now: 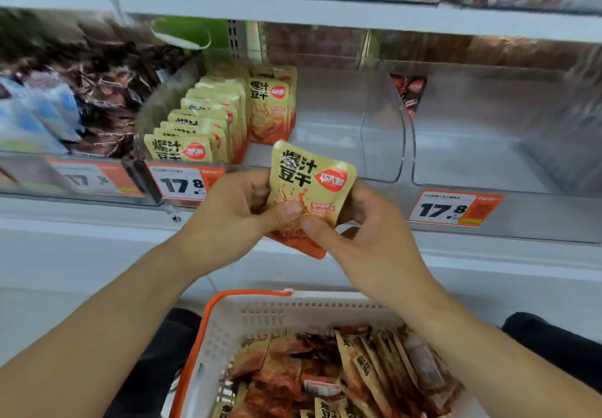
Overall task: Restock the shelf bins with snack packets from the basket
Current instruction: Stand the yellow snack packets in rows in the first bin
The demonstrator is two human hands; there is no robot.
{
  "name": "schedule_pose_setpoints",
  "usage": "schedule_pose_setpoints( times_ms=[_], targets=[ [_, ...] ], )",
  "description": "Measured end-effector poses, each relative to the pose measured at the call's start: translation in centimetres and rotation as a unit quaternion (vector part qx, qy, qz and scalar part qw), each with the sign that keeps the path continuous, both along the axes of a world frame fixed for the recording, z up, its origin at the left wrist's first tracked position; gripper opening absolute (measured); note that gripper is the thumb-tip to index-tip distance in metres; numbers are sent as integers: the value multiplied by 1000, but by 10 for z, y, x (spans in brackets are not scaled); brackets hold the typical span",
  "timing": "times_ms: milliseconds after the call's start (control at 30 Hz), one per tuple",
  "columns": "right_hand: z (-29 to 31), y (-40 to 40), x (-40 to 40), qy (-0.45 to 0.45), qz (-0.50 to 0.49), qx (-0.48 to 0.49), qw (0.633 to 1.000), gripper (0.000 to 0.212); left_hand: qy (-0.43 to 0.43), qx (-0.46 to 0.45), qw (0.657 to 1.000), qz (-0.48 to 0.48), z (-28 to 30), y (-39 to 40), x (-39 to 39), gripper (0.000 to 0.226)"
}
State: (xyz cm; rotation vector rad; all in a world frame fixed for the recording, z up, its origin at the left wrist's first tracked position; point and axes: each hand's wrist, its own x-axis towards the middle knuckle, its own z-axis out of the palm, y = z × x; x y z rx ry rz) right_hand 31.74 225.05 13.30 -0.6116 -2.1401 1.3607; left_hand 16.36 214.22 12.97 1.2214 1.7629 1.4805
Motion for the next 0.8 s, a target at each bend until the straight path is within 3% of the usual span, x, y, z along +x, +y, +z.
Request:
schedule_pose_setpoints(
  times_ms=[133,300,400,500,600,800],
  targets=[
    [30,10,-17,-11,7,84,996,22,160,26,983,85,10,-2,-10,33],
    [55,31,-52,-17,-46,211,976,25,353,7,903,244,13,-4,-43,52],
    [60,48,-81,-48,-47,277,959,32,431,-61,859,271,-4,-9,-71,80],
    [54,69,-117,-115,-44,327,937,39,487,-90,830,259,-18,-15,-84,79],
    [40,88,-154,-157,-38,294,942,38,511,-78,817,256,-19,-18,-90,76],
    [9,123,-210,-141,-63,127,980,42,498,-69,828,250,-21,-18,-92,76]
  ],
)
